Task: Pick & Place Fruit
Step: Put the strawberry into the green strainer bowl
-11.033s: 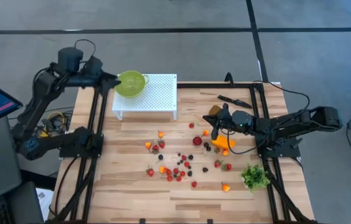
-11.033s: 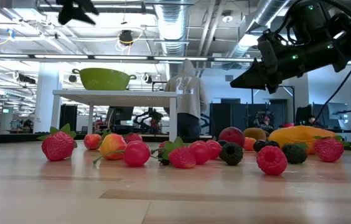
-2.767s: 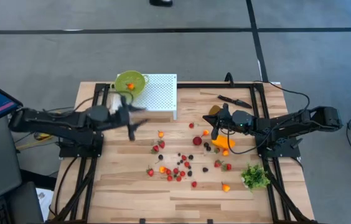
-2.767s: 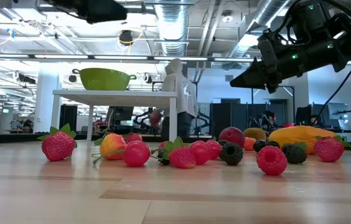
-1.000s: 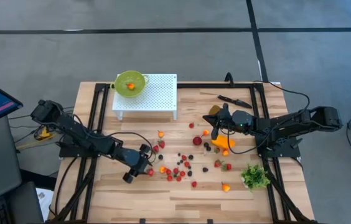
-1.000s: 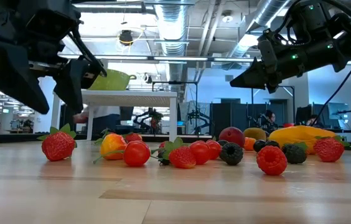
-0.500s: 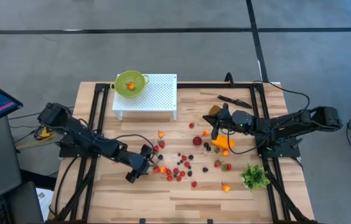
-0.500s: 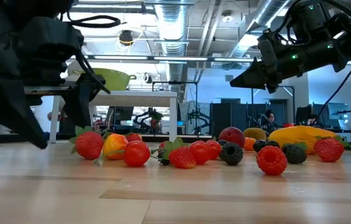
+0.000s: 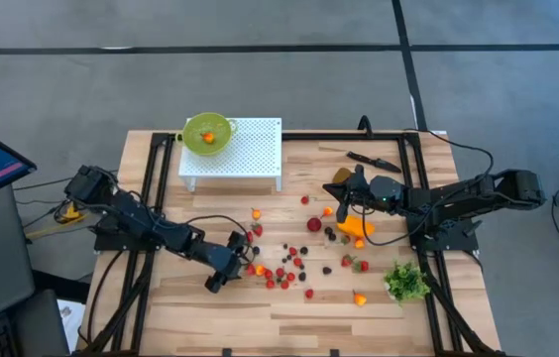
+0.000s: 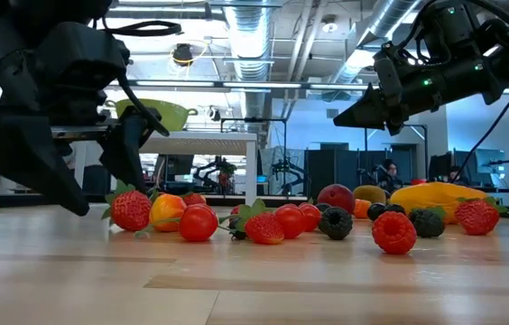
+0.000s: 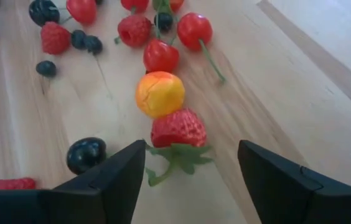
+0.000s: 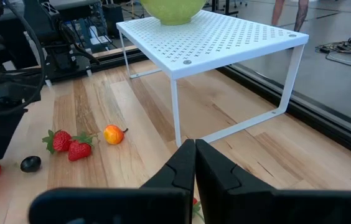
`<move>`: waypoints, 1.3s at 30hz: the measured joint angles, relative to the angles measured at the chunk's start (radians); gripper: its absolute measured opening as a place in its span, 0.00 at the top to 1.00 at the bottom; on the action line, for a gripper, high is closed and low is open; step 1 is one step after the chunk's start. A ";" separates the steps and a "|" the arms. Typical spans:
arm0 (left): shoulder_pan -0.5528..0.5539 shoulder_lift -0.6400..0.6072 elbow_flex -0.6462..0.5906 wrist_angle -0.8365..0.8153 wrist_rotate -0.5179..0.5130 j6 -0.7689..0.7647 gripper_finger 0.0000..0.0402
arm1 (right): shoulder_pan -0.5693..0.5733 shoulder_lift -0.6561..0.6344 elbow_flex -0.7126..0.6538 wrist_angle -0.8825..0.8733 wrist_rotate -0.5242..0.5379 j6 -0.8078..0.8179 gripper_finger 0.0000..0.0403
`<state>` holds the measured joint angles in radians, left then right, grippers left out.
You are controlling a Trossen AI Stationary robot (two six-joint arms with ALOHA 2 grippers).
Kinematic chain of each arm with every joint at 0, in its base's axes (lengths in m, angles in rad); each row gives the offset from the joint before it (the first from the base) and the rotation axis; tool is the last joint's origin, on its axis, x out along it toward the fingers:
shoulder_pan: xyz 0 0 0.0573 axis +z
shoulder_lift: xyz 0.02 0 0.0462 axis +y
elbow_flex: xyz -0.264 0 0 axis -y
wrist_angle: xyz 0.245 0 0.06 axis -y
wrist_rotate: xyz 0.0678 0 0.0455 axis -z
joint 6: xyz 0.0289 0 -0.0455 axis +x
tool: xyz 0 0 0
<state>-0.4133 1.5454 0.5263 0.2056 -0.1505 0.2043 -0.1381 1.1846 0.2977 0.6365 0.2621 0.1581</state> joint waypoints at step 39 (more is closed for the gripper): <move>0.000 0.093 0.001 0.126 0.097 -0.003 0.64 | 0.000 0.000 0.000 0.000 0.000 0.000 0.99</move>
<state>-0.4129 1.6382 0.5270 0.3321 -0.0540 0.2008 -0.1383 1.1847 0.2981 0.6361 0.2619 0.1581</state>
